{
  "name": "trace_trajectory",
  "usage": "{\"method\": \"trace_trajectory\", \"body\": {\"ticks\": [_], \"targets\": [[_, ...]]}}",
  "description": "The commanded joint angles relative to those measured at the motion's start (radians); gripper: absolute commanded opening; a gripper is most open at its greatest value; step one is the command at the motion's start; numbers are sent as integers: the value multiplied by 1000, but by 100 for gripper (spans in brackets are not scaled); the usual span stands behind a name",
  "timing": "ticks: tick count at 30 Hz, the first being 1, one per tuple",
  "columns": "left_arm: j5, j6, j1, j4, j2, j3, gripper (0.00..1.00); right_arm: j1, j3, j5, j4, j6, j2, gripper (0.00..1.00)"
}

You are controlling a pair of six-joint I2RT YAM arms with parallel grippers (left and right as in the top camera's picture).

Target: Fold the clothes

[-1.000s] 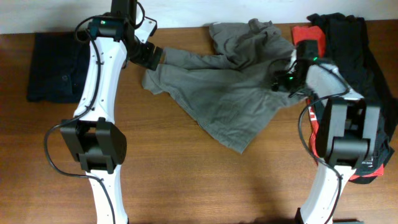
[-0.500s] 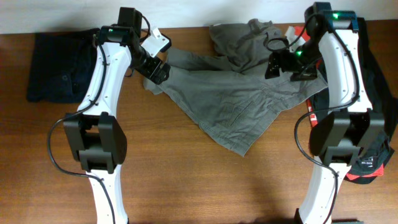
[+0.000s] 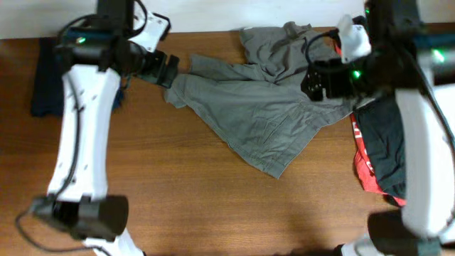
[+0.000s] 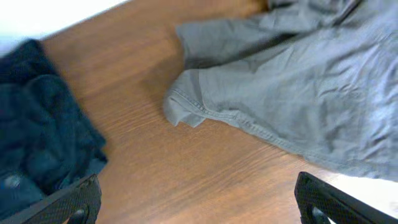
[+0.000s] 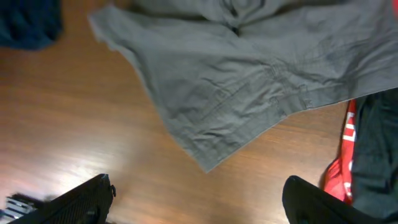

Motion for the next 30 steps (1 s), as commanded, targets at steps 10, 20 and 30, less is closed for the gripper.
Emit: {"method": "trace_trajectory", "body": {"ticks": [10, 20, 30], "targets": [[-158, -281, 72, -2, -40, -111, 99, 209, -418, 308, 19, 381, -215, 91], [86, 11, 151, 618, -39, -637, 99, 209, -909, 157, 385, 290, -214, 91], [131, 305, 149, 1054, -5, -932, 99, 208, -1091, 98, 532, 200, -213, 91]]}}
